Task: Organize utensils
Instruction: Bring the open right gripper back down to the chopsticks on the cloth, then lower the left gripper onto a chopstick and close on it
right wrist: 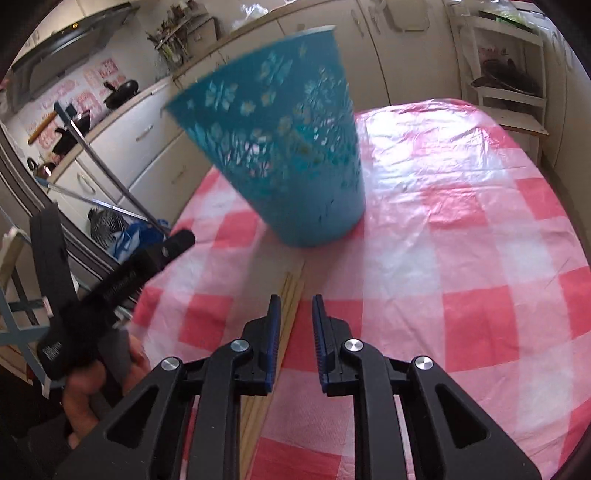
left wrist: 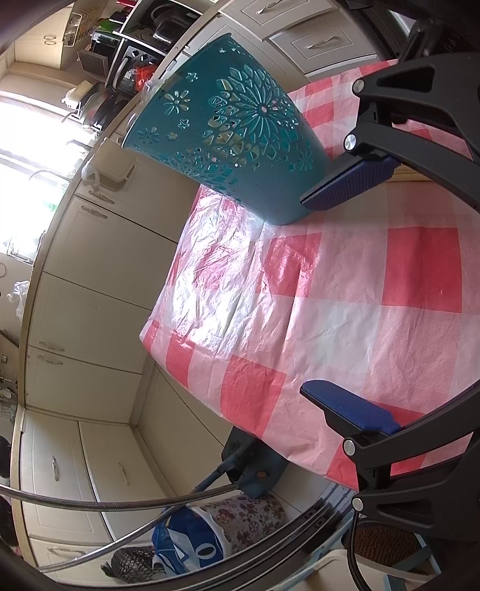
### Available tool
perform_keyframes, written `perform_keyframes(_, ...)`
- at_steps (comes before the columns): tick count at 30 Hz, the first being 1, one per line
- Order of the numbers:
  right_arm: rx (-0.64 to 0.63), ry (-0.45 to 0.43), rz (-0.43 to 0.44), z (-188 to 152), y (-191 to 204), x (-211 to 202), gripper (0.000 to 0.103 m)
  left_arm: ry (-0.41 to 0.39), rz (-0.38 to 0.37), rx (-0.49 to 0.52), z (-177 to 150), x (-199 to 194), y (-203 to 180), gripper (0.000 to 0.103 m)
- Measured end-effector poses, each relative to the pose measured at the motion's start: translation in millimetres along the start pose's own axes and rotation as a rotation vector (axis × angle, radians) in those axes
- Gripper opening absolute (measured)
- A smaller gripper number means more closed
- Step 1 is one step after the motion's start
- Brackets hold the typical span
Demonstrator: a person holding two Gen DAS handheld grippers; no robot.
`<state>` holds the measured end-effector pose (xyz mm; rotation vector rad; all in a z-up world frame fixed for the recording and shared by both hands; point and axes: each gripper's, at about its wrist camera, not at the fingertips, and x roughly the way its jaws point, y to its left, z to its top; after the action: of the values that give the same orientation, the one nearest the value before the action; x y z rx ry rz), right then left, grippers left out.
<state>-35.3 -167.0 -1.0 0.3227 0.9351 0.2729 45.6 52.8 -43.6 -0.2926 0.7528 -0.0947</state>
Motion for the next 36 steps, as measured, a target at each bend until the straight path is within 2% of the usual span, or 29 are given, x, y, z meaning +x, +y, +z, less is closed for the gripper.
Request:
perform_keyframes(11,-0.084,0.071,-0.05,-16.2,17.2,24.4,0.018,0.002,0.005,0.003,-0.5,1.0,-1.4,0.089)
perform_keyframes(19,-0.089,0.064,-0.062,-15.5,19.3,24.1,0.018,0.002,0.005,0.003,-0.5,1.0,-1.5,0.089)
perform_keyframes(26,-0.214,0.056,-0.152,-18.4,32.6,27.7,0.018,0.015,0.02,0.013,-0.3,3.3,-3.8,0.089)
perform_keyframes(27,-0.227,0.062,-0.165,-18.2,33.3,28.6,0.013,0.028,0.023,0.025,-0.1,4.9,-6.5,0.089)
perform_keyframes(29,-0.23,0.073,-0.176,-17.7,29.4,30.2,0.01,0.051,0.042,0.06,-1.8,5.0,-13.0,0.089)
perform_keyframes(32,-0.211,0.08,-0.172,-16.5,21.6,27.1,0.008,0.079,0.027,0.102,-12.8,-1.7,-26.4,0.089)
perform_keyframes(36,-0.19,0.083,-0.159,-17.6,13.1,22.0,0.008,0.137,0.033,0.21,-30.3,-3.9,-54.0,0.089)
